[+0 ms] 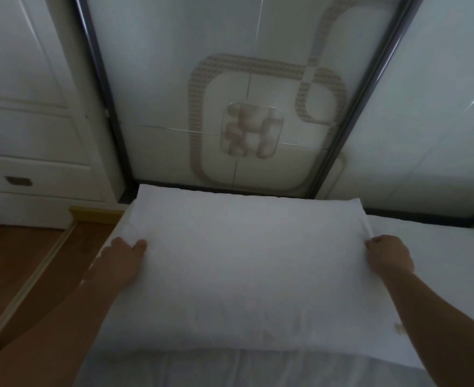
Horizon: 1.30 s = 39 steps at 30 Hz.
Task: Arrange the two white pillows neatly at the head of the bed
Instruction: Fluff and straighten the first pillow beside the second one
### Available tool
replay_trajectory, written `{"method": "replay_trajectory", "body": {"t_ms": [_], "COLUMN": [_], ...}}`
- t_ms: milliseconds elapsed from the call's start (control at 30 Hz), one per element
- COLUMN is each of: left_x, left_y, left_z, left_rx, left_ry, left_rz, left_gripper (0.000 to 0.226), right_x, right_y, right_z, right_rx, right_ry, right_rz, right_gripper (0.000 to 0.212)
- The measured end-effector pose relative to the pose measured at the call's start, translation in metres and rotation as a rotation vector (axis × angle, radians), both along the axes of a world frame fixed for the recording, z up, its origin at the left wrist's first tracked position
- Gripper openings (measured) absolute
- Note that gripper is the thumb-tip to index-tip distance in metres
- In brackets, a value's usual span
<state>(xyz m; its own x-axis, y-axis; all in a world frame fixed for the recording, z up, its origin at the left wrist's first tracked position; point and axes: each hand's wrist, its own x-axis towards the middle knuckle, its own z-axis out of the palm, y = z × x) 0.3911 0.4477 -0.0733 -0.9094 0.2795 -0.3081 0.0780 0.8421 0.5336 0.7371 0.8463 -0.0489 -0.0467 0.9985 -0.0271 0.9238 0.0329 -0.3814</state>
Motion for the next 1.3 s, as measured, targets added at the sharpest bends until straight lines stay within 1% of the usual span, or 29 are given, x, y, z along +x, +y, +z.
{"method": "replay_trajectory", "body": {"t_ms": [33,100,167,233,300,400,467,567,633,700,767,833,933,1100,1167,1300], "left_x": [0.001,0.009,0.023,0.038,0.044,0.034,0.03,0.04,0.051,0.057,0.058,0.059,0.07,0.097,0.098,0.104], "left_y": [0.004,0.017,0.037,0.055,0.057,0.041,0.032,0.034,0.037,0.036,0.032,0.026,0.028,0.03,0.024,0.016], "left_z": [-0.003,-0.004,-0.002,-0.004,-0.011,-0.016,-0.012,-0.003,-0.004,-0.009,-0.012,-0.01,-0.004,-0.003,-0.001,0.013], "left_rx": [-0.04,-0.13,-0.156,-0.157,-0.187,-0.241,-0.26,-0.214,-0.196,-0.205,-0.228,-0.245,-0.237,-0.255,-0.261,-0.227], "left_ry": [0.041,0.212,0.355,0.415,0.402,0.346,0.324,0.397,0.428,0.394,0.346,0.323,0.37,0.429,0.437,0.395], "left_rz": [-0.03,-0.115,-0.281,-0.472,-0.567,-0.545,-0.507,-0.501,-0.561,-0.607,-0.61,-0.583,-0.558,-0.641,-0.629,-0.602], "left_gripper": [0.072,0.065,0.065,0.066,0.069,0.08,0.082,0.078,0.073,0.071,0.072,0.073,0.072,0.07,0.071,0.072], "right_x": [-0.005,-0.023,-0.046,-0.063,-0.064,-0.049,-0.044,-0.05,-0.05,-0.044,-0.039,-0.041,-0.051,-0.055,-0.05,-0.041], "right_y": [-0.001,-0.008,-0.023,-0.044,-0.056,-0.05,-0.046,-0.056,-0.072,-0.084,-0.088,-0.087,-0.092,-0.121,-0.125,-0.136], "right_z": [0.0,0.001,0.0,-0.013,-0.033,-0.039,-0.035,-0.029,-0.034,-0.04,-0.042,-0.039,-0.031,-0.037,-0.037,-0.026], "right_rx": [-0.002,0.058,0.128,0.163,0.143,0.081,0.071,0.136,0.207,0.17,0.115,0.095,0.119,0.168,0.163,0.138], "right_ry": [-0.041,-0.108,-0.102,-0.149,-0.238,-0.226,-0.246,-0.218,-0.211,-0.232,-0.246,-0.264,-0.263,-0.206,-0.18,-0.146], "right_rz": [0.021,0.099,0.236,0.441,0.561,0.517,0.489,0.5,0.596,0.661,0.639,0.619,0.628,0.776,0.77,0.74], "right_gripper": [0.033,0.039,0.05,0.058,0.062,0.067,0.068,0.071,0.073,0.076,0.076,0.073,0.072,0.079,0.079,0.075]}}
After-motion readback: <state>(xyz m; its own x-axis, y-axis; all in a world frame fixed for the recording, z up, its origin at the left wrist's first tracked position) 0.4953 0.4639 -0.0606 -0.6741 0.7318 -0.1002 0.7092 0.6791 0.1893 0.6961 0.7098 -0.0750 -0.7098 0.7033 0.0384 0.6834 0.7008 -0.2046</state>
